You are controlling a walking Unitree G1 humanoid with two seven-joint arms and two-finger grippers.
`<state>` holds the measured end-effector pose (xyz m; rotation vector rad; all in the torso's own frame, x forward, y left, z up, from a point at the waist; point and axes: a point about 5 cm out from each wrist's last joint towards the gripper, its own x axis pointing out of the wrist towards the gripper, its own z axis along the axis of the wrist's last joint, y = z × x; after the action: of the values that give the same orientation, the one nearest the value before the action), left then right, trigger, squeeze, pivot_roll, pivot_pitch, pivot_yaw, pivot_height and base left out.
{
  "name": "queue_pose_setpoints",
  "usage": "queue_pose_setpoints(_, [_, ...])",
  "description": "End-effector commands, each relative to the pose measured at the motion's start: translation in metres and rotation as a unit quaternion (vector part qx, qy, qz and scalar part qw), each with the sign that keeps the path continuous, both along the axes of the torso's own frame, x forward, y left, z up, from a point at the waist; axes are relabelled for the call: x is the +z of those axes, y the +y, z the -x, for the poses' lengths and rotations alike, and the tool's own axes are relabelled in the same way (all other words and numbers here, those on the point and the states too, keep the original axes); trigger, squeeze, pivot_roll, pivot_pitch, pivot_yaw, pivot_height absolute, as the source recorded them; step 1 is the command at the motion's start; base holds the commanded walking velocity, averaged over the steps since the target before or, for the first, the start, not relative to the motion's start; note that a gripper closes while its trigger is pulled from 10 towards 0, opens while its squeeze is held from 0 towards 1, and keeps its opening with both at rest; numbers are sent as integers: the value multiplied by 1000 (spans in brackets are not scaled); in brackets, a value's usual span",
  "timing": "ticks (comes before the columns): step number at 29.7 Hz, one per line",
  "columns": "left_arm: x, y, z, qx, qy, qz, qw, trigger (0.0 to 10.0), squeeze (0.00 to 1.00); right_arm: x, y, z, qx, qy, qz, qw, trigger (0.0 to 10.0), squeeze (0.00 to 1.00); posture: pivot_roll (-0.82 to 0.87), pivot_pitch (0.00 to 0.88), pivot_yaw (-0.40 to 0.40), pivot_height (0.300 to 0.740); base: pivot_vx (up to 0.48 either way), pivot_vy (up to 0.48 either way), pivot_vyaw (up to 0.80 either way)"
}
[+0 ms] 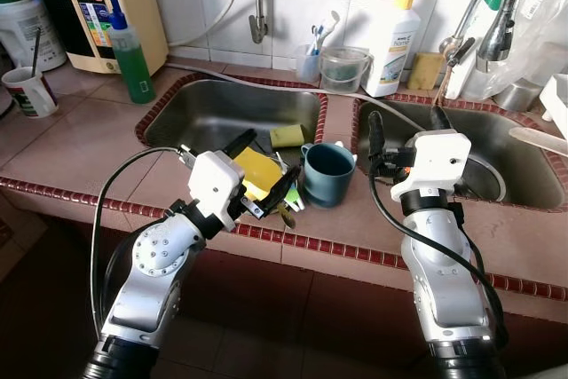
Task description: Kitchen organization
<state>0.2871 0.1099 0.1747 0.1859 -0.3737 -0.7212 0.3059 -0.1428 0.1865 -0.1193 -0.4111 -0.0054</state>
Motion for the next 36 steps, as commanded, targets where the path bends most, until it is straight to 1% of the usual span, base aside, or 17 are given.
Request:
queue_pose_setpoints(1, [3, -1, 4, -12, -16, -18, 1000, 10000, 0, 4, 1, -2, 9, 0, -7, 1000, 10000, 0, -207, 0, 22, 740, 0, 0, 0])
queue_pose_setpoints(3, [4, -1, 6, -19, -24, -28, 999, 10000, 0, 5, 1, -5, 27, 5, 4, 1000, 10000, 0, -205, 0, 21, 740, 0, 0, 0])
queue_pose_setpoints(5, [6, -2, 7, -22, -27, -28, 999, 10000, 0, 2, -2, -9, 33, 27, 1, 999, 10000, 0, -207, 0, 20, 740, 0, 0, 0])
queue_pose_setpoints(6, [9, -4, 7, -23, -29, -24, 999, 10000, 0, -1, -5, -12, 35, 47, -16, 998, 10000, 0, -207, 0, 17, 740, 0, 0, 0])
queue_pose_setpoints(9, [10, -6, 9, -27, -32, -22, 999, 10000, 0, -2, -6, -14, 34, 55, -24, 998, 10000, 0, -209, 0, 15, 740, 0, 0, 0])
queue_pose_setpoints(11, [12, -13, 16, -47, -45, -28, 998, 10000, 0, -2, -7, -19, 37, 73, -44, 996, 10000, 0, -208, 0, 10, 740, 0, 0, 0])
queue_pose_setpoints(13, [12, -14, 19, -52, -48, -32, 997, 10000, 0, -1, -7, -20, 38, 76, -51, 995, 10000, 0, -206, 0, 6, 740, 0, 0, 0])
queue_pose_setpoints(14, [10, -18, 25, -65, -53, -44, 995, 10000, 0, 0, -5, -22, 43, 88, -72, 993, 10000, 0, -202, 0, 4, 740, 0, 0, 0])
queue_pose_setpoints(15, [10, -18, 25, -65, -53, -44, 995, 10000, 0, 0, -5, -22, 43, 88, -72, 993, 10000, 0, -202, 0, 4, 740, 0, 0, 0])
queue_pose_setpoints(17, [7, -21, 32, -79, -61, -60, 993, 10000, 0, 0, -3, -24, 52, 102, -97, 989, 10000, 0, -195, 0, -1, 740, 0, 0, 0])
queue_pose_setpoints(18, [7, -21, 33, -80, -61, -61, 993, 10000, 0, 0, -2, -24, 56, 103, -100, 988, 10000, 0, -195, 0, -1, 740, 0, 0, 0])
queue_pose_setpoints(22, [6, -22, 35, -82, -59, -60, 993, 10000, 0, 1, 0, -24, 64, 106, -106, 987, 10000, 0, -192, 0, -2, 740, 0, 0, 0])
queue_pose_setpoints(25, [5, -24, 38, -88, -57, -60, 993, 10000, 0, 5, 7, -25, 85, 113, -130, 981, 10000, 0, -187, 0, -4, 740, 0, 0, 0])
queue_pose_setpoints(28, [5, -24, 39, -90, -57, -60, 992, 10000, 0, 7, 10, -25, 91, 120, -137, 979, 10000, 0, -184, 0, -5, 740, 0, 0, 0])
queue_pose_setpoints(29, [5, -24, 41, -92, -56, -61, 992, 10000, 0, 8, 13, -26, 101, 138, -154, 973, 10000, 0, -184, 0, -5, 740, 0, 0, 0])
queue_pose_setpoints(32, [6, -24, 41, -92, -57, -62, 992, 10000, 0, 9, 14, -27, 103, 146, -158, 971, 10000, 0, -180, 0, -8, 740, 0, 0, 0])
queue_pose_setpoints(36, [6, -24, 43, -92, -56, -62, 992, 10000, 0, 10, 18, -27, 104, 172, -183, 962, 10000, 0, -180, 0, -6, 740, 0, 0, 0])
